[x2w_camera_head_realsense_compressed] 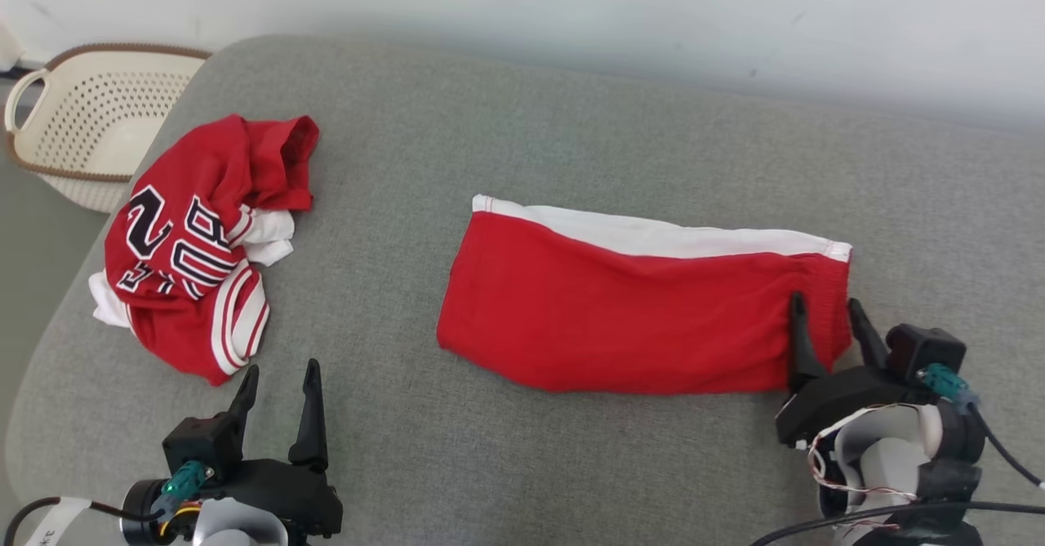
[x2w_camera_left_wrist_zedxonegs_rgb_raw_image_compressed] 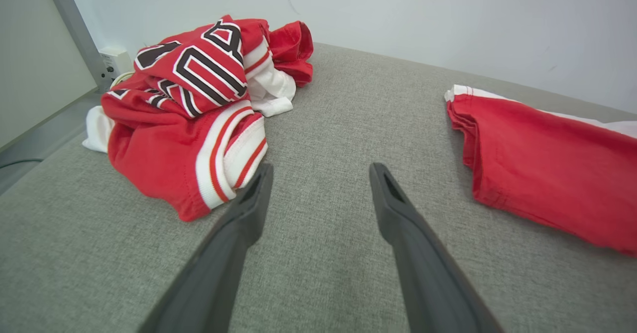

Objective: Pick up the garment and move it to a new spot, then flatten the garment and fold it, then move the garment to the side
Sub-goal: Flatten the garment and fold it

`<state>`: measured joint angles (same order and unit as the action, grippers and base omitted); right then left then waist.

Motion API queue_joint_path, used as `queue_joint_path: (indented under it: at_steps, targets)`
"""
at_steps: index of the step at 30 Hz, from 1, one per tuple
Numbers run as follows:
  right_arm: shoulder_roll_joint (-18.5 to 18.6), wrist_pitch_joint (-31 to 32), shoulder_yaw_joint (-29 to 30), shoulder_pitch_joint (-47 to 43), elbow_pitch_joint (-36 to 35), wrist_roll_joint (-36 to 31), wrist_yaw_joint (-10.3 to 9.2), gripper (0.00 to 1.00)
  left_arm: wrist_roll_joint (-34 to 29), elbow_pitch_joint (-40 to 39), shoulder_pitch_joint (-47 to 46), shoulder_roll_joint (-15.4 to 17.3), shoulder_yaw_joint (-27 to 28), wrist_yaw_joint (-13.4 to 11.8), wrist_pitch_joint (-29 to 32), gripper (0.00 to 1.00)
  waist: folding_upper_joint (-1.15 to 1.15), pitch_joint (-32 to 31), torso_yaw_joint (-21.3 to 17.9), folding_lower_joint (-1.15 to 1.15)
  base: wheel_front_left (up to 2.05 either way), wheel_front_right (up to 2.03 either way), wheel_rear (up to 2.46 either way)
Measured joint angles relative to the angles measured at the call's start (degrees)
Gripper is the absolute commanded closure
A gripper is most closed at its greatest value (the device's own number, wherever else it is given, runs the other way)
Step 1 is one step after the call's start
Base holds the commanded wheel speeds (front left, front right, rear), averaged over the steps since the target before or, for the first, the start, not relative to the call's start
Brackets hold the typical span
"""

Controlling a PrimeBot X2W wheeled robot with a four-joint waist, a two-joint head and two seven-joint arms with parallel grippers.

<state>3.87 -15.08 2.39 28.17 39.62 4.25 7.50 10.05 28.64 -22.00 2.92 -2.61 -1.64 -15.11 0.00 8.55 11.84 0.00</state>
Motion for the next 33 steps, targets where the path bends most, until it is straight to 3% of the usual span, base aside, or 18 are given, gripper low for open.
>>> queue_joint_path:
  at_steps: [9,22,23,24,25,26,27,28,33]
  targets:
    - [-0.07,-0.01,6.19,1.63,5.97,-2.18,0.00,0.00,0.94,-0.19,-0.07,-0.04,-1.44,0.01,0.00,0.00,0.00,1.30,2.32,0.01,0.00,0.00,0.00]
    - [0.64,-0.63,3.02,6.30,14.80,5.77,-0.25,0.00,1.27,-0.66,-0.09,0.00,-1.71,0.03,0.00,0.00,-0.01,2.67,4.93,0.00,0.00,0.00,0.00]
    - [0.71,-0.64,2.52,6.59,15.18,6.75,-0.30,0.03,1.27,-0.76,-0.09,-0.02,-1.72,0.03,0.00,0.00,-0.01,2.75,5.06,0.00,0.00,0.00,0.00]
    - [0.77,-0.65,1.78,6.72,15.47,7.43,-0.30,0.21,1.26,-0.85,-0.09,-0.03,-1.71,0.04,0.00,0.00,-0.01,2.82,5.16,0.00,0.00,0.00,0.00]
    - [0.77,-0.65,1.78,6.72,15.47,7.43,-0.30,0.54,1.26,-0.85,-0.09,-0.03,-1.71,0.04,0.00,0.00,-0.01,2.82,5.16,0.00,0.00,0.00,0.00]
    - [0.93,-0.66,0.66,7.16,15.83,9.12,-0.31,0.77,1.18,-0.97,-0.08,-0.02,-1.65,0.05,0.00,0.00,-0.01,2.92,5.28,0.00,0.00,0.00,0.00]
    - [0.98,-0.65,0.21,7.33,15.86,9.73,-0.30,0.92,1.08,-1.08,-0.08,-0.02,-1.65,0.05,0.00,0.00,-0.01,2.92,5.29,0.00,0.00,0.00,0.00]
    - [0.99,-0.64,0.01,7.35,15.64,10.54,-0.30,1.00,1.00,-1.18,-0.08,-0.02,-1.64,0.05,0.00,0.00,-0.01,2.91,5.26,0.00,0.00,0.00,0.00]
    - [1.54,-0.26,-0.29,5.76,13.02,13.02,0.01,1.00,0.58,-1.88,0.02,-0.04,-1.74,0.08,0.00,0.00,0.00,2.33,4.62,0.00,0.00,0.00,0.00]
